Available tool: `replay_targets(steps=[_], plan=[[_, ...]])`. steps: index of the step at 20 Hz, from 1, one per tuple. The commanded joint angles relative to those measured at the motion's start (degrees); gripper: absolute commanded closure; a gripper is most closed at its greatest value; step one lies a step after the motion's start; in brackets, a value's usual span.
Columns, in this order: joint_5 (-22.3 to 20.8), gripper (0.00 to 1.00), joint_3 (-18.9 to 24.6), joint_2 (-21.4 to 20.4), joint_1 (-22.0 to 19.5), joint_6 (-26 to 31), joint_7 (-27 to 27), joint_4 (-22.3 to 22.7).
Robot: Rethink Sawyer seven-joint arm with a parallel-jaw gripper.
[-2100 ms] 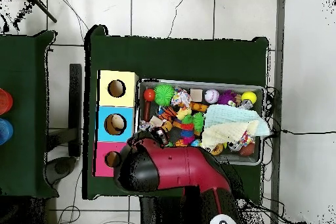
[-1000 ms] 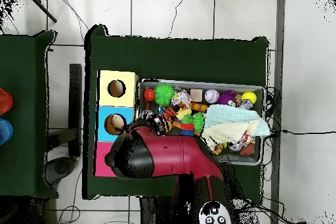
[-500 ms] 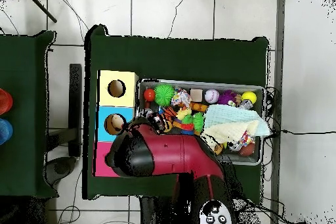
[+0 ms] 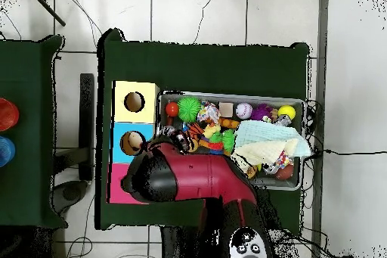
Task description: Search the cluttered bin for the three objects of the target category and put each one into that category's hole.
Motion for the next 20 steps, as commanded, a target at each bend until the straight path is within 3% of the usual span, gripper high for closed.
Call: replay_targets(steps=[1,20], plan=[[2.33,1.00,1.50,1.20,0.72,-0.39,10.90,-0.91],[3.68,1.00,-1.17,1.57,6.02,-0.15,13.28,-1.82]])
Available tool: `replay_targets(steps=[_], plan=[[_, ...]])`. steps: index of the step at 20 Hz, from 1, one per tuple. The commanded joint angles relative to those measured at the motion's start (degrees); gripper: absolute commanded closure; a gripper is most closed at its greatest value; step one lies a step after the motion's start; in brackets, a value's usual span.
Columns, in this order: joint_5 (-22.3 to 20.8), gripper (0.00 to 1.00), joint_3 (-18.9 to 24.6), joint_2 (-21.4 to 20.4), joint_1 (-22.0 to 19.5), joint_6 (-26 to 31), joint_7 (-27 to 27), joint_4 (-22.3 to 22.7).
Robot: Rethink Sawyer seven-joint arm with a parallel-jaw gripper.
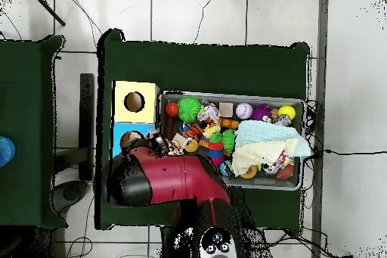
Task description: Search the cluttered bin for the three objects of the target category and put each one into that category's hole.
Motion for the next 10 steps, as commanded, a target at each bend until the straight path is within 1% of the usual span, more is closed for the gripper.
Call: replay_targets(steps=[1,6,10], plan=[[2.64,1.00,-0.75,1.53,0.93,-0.22,13.33,-1.62],[3.21,1.00,-1.59,1.22,2.09,0.29,13.57,-1.69],[3.50,1.00,-1.98,1.21,2.25,0.30,13.18,-1.53]])
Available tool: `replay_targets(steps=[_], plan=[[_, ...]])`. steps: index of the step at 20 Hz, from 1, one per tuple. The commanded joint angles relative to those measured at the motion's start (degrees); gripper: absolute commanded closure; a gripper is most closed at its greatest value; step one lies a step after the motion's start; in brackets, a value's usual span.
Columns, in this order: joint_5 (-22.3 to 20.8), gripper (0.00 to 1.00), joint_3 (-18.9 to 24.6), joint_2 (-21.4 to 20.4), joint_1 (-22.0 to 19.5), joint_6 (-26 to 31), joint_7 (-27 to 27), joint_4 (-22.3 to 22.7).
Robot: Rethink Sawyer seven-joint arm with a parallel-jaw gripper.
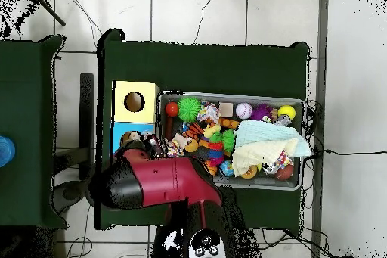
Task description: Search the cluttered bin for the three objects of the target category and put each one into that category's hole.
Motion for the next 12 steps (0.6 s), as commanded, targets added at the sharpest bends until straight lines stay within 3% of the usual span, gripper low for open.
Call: replay_targets(steps=[1,12], plan=[[2.64,1.00,-0.87,1.15,-0.12,0.21,12.92,-1.27],[2.89,1.00,-0.08,0.36,-1.13,1.62,10.44,-0.52]])
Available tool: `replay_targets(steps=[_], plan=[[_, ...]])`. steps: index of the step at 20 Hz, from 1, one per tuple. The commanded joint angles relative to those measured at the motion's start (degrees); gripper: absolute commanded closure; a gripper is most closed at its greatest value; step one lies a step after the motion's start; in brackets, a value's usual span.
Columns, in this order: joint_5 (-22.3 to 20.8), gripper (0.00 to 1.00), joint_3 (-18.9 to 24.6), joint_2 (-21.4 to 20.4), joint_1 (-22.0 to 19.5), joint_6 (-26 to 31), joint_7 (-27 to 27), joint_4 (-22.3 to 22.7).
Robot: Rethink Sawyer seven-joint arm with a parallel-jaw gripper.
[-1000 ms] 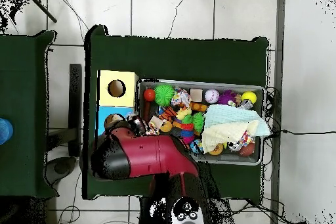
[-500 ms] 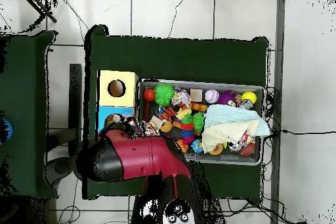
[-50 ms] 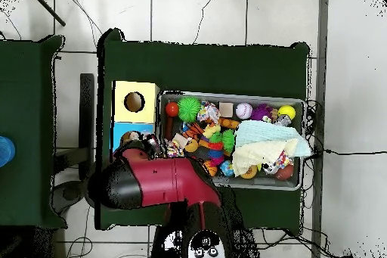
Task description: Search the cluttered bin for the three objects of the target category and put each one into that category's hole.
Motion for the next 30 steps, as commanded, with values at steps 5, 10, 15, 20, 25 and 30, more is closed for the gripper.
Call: replay_targets(steps=[5,10,15,20,25,30], plan=[[1.53,1.00,0.13,0.50,-0.79,2.57,10.24,-0.83],[1.39,1.00,-0.13,0.58,0.07,2.80,10.65,-0.89],[1.22,1.00,-1.20,0.68,1.50,3.00,11.72,-1.16],[1.60,1.00,-1.50,0.34,2.07,3.12,11.72,-0.68],[1.76,1.00,-1.54,0.20,1.99,2.93,11.35,-0.28],[1.77,1.00,-1.79,0.67,2.30,2.99,11.41,-0.79]])
